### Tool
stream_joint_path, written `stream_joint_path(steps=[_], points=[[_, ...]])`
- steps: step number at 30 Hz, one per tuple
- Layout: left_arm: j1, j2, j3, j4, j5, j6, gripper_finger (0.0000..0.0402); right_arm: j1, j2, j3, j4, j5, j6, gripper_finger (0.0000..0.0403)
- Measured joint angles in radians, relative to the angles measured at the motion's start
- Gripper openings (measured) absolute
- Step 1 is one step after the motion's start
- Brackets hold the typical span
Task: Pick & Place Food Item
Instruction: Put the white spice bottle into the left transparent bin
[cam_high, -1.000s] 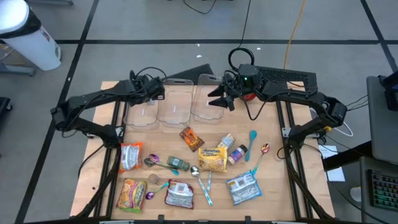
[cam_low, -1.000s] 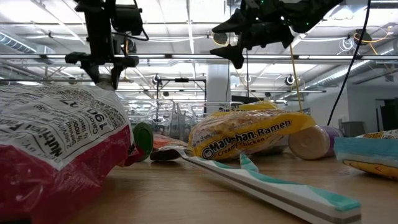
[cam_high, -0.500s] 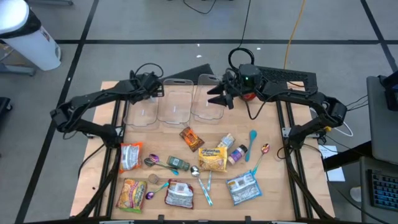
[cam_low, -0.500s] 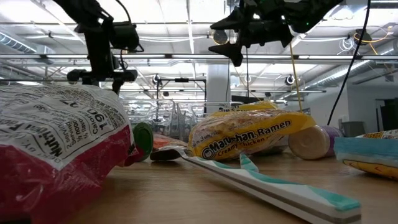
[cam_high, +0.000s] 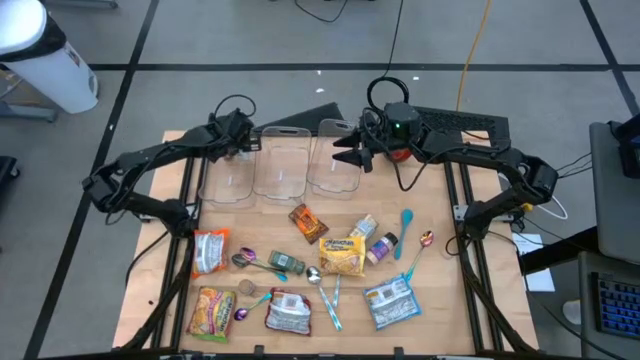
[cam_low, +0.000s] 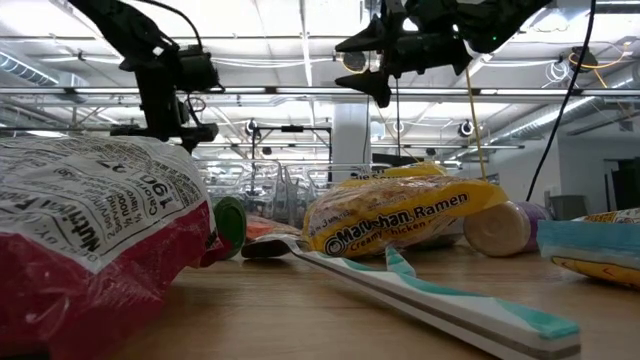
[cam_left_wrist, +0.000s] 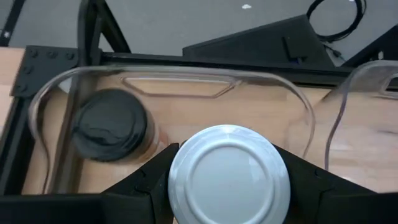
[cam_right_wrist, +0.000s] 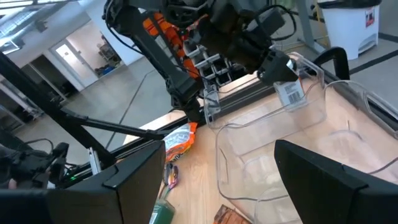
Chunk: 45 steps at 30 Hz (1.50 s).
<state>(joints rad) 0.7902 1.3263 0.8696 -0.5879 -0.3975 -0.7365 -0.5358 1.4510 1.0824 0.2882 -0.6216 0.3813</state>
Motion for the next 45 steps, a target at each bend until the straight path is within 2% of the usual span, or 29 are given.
stream_joint_path(steps=[8,19,28,42,45], points=[[0.051,0.074,0.000,0.075,0.068,0.038,0.0203,0.000,0.000,0.000,0.000,0.026,0.016,0.0293],[0.053,0.137,0.001,0.094,0.046,0.051,0.0203,0.000,0.001,0.000,0.003,0.057,0.018,0.0293],[0.053,0.138,0.001,0.119,0.004,0.062,0.0203,0.000,0.001,0.000,0.004,0.074,0.015,0.0293],[0.053,0.138,0.001,0.121,-0.004,0.062,0.0203,0.000,0.001,0.000,0.003,0.075,-0.012,0.0293],[0.053,0.138,0.001,0.121,-0.004,0.073,0.0220,0.000,0.001,0.000,0.003,0.075,-0.019,0.0293]])
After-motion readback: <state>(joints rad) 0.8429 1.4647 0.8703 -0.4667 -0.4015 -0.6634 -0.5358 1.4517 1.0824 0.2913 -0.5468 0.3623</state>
